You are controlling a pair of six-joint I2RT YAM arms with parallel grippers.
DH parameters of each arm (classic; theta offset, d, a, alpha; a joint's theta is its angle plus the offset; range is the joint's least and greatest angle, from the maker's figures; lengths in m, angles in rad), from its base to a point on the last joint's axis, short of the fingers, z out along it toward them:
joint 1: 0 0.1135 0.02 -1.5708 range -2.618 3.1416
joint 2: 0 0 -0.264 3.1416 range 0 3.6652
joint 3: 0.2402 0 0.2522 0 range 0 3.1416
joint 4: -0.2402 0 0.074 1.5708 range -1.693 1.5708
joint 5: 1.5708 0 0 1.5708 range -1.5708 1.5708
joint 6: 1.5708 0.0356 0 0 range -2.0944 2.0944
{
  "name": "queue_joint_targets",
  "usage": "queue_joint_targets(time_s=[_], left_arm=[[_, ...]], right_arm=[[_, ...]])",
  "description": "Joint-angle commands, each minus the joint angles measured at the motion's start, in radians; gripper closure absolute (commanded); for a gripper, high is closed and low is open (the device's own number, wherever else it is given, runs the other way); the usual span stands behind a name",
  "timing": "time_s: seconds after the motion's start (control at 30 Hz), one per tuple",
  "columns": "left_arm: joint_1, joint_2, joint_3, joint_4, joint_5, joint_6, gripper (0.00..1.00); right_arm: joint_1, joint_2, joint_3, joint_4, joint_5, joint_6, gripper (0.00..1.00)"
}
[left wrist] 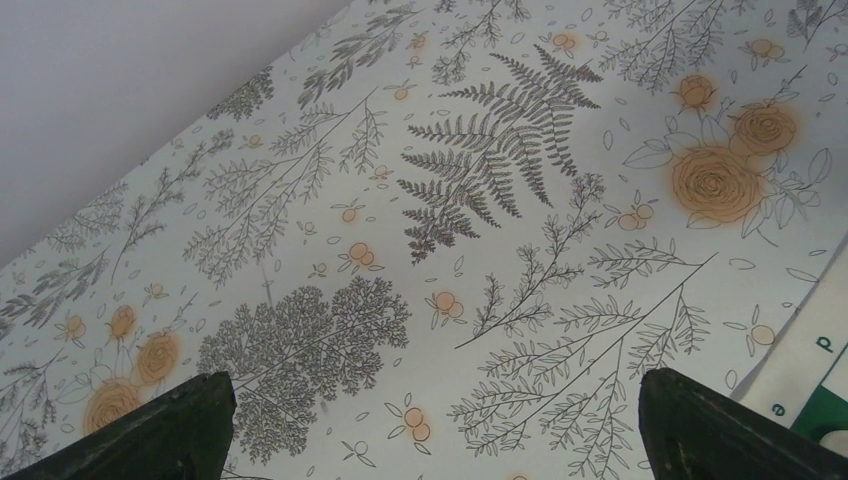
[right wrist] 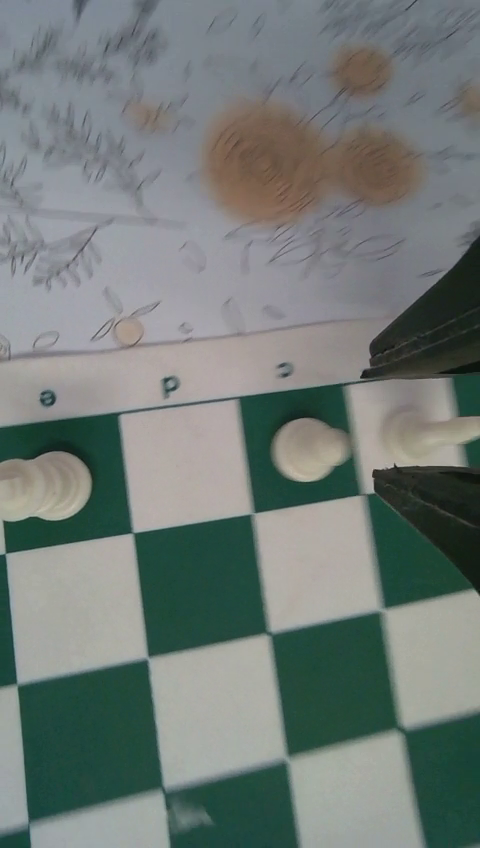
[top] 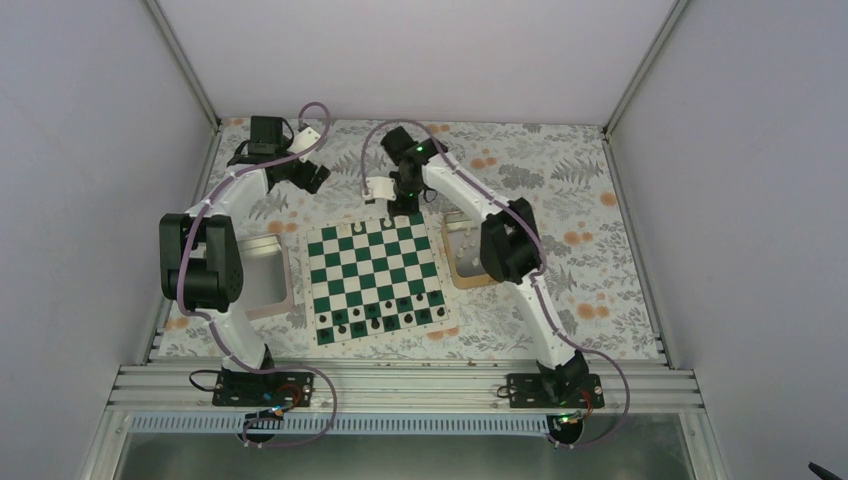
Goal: Set up the chess pieces on the board
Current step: Place the chess piece on the chessboard, then pick up the chess piece from the storage box.
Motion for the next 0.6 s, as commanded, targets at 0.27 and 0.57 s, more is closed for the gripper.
queue_joint_targets(time_s=[0.27,0.57], left_arm=[[-0.051,0.002,0.138,-0.064,0.028,-0.006,0.00],[-0.065,0.043,0.184,-0.079,0.033,-0.026,0.00]], right_arm=[[-0.319,-0.462,-0.314,-0.063,-0.075,0.027,0.70],[-0.403,-0.584,-0.629,-0.012,-0.031,0.022,0.77]])
